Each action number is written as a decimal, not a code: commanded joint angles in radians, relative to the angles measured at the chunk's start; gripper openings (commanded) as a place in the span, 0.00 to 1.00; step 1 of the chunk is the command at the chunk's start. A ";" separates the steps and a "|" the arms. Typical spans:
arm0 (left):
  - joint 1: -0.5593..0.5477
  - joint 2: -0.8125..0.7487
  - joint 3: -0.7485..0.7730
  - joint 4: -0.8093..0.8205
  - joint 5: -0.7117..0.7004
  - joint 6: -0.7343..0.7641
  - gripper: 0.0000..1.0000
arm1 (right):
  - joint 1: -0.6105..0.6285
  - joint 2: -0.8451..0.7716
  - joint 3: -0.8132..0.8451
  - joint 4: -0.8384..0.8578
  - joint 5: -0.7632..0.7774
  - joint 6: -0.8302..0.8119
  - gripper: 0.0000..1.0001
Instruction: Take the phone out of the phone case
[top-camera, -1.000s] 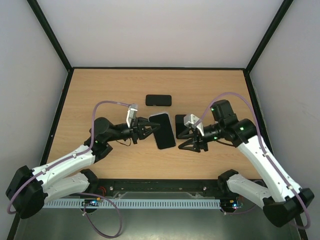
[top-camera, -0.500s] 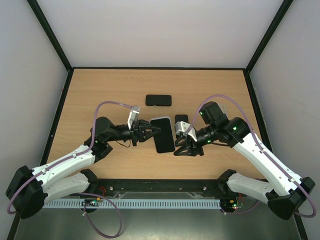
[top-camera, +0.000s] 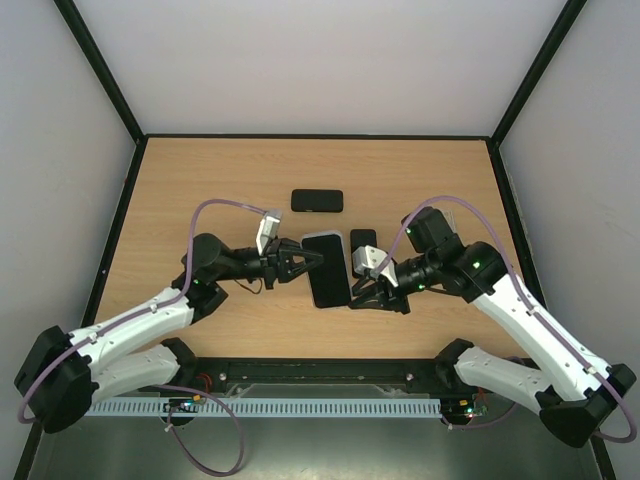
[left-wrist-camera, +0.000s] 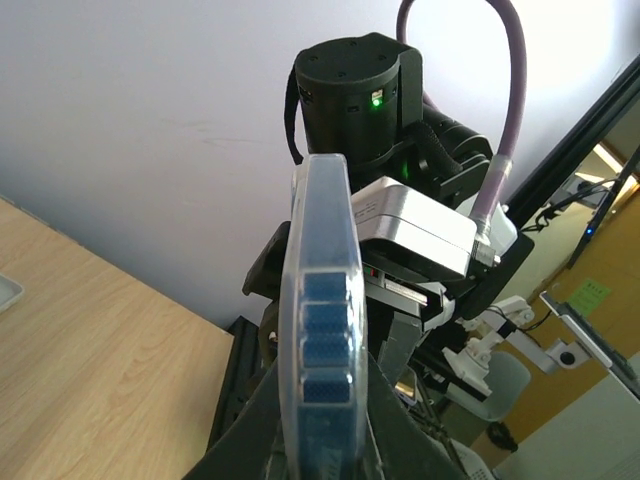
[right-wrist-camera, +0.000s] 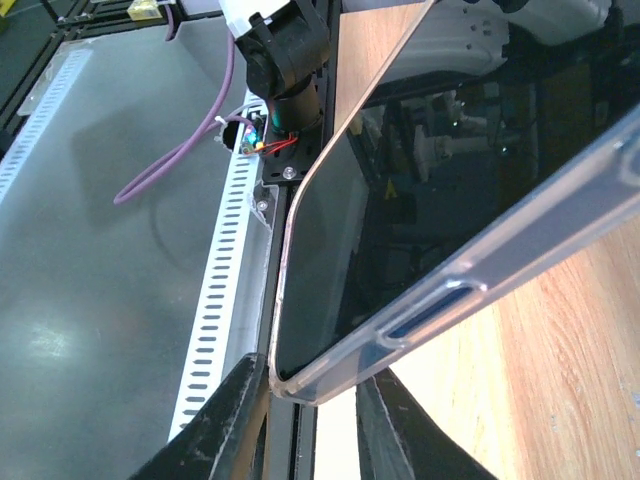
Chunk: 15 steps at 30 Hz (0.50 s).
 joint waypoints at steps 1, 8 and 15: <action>0.003 0.005 0.037 0.155 0.021 -0.092 0.03 | 0.009 -0.024 -0.015 0.055 0.017 0.001 0.22; -0.018 0.029 0.035 0.226 0.049 -0.169 0.03 | 0.009 -0.026 -0.035 0.087 0.051 -0.007 0.16; -0.029 0.077 0.036 0.395 0.104 -0.378 0.03 | 0.009 -0.046 -0.069 0.133 0.131 -0.035 0.13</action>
